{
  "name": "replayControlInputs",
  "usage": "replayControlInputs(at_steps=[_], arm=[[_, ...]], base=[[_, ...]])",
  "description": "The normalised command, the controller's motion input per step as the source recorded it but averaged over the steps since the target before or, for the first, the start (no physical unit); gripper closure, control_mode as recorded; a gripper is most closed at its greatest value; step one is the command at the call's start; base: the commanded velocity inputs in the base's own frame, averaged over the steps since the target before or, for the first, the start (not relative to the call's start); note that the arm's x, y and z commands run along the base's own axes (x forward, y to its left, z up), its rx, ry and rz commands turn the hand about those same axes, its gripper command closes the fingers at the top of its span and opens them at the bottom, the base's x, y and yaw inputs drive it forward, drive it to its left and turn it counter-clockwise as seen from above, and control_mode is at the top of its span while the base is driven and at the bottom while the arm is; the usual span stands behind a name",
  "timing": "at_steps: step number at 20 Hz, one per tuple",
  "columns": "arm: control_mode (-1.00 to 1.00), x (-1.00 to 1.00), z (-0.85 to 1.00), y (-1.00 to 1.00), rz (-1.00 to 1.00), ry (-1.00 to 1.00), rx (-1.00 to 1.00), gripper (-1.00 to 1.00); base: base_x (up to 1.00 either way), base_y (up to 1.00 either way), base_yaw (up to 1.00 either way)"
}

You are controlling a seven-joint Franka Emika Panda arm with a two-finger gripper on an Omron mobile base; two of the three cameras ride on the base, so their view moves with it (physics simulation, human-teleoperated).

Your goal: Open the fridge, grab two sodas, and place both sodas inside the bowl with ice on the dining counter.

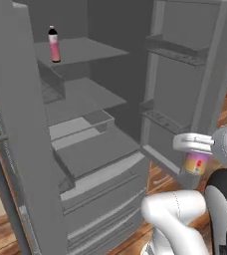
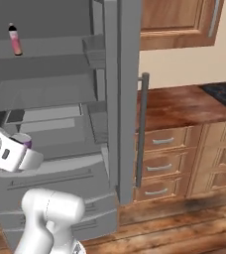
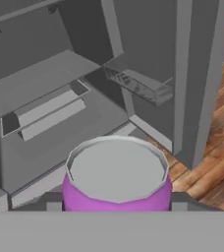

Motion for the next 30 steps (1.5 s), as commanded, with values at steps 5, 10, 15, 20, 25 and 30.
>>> replayControlInputs(at_steps=[5,10,15,20,25,30], arm=[[1.0,0.0,0.0,0.0,0.0,0.0,0.0,1.0],[1.0,0.0,0.0,0.0,0.0,0.0,0.0,1.0],[1.0,0.0,0.0,0.0,0.0,0.0,0.0,1.0],[1.0,0.0,0.0,0.0,0.0,0.0,0.0,1.0],[1.0,0.0,0.0,0.0,0.0,0.0,0.0,1.0],[1.0,0.0,0.0,0.0,0.0,0.0,0.0,1.0]], base=[[0.06,0.55,-0.43],[-0.45,0.09,-0.6],[-0.45,0.04,-0.66],[-0.49,0.03,-0.65],[-0.67,0.0,-0.56],[-0.89,-0.03,-0.47]])
